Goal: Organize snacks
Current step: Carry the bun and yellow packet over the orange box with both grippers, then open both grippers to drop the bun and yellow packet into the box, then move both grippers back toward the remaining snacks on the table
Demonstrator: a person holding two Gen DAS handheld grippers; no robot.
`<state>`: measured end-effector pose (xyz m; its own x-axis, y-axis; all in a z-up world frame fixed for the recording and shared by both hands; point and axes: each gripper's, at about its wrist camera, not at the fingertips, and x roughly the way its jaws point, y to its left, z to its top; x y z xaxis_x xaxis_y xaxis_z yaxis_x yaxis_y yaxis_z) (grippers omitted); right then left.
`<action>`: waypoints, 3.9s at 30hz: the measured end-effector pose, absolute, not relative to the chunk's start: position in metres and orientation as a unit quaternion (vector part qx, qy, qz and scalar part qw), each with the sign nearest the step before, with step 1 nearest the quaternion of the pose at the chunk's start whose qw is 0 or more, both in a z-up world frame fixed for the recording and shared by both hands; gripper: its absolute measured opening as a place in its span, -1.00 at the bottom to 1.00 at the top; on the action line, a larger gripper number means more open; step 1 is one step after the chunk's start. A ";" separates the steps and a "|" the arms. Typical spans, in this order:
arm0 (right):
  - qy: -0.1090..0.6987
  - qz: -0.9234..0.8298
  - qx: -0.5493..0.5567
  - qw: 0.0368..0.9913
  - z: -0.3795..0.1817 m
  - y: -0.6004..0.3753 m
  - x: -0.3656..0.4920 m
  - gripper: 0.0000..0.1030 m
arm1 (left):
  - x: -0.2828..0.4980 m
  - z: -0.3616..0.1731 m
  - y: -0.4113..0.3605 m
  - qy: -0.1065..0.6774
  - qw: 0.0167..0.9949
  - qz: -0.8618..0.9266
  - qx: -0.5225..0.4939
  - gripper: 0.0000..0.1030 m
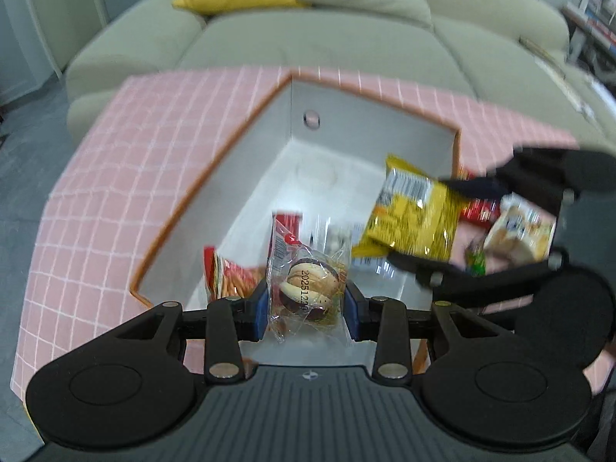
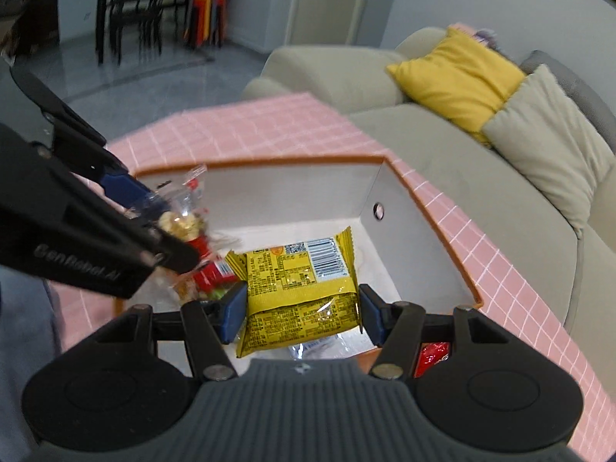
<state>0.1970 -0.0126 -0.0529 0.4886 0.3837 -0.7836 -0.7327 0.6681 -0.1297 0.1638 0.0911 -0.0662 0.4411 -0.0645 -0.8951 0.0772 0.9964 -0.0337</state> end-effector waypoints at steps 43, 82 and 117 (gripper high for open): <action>0.551 0.403 -0.315 0.659 -0.111 0.022 0.249 0.39 | 0.200 -0.123 0.088 0.664 0.740 -0.088 0.061 0.18; 0.334 0.187 -0.102 0.918 -0.014 -0.123 0.122 0.77 | 0.087 -0.006 0.041 0.375 0.926 -0.021 -0.038 0.48; 0.347 0.074 -0.114 0.928 -0.123 -0.220 0.108 0.64 | 0.123 -0.116 -0.071 0.449 0.885 -0.121 -0.021 0.17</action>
<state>0.1078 -0.2199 -0.1233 0.7479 0.0577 -0.6613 -0.2162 0.9631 -0.1604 0.1227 -0.0707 -0.1162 0.5673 -0.2331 -0.7898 0.1958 0.9698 -0.1456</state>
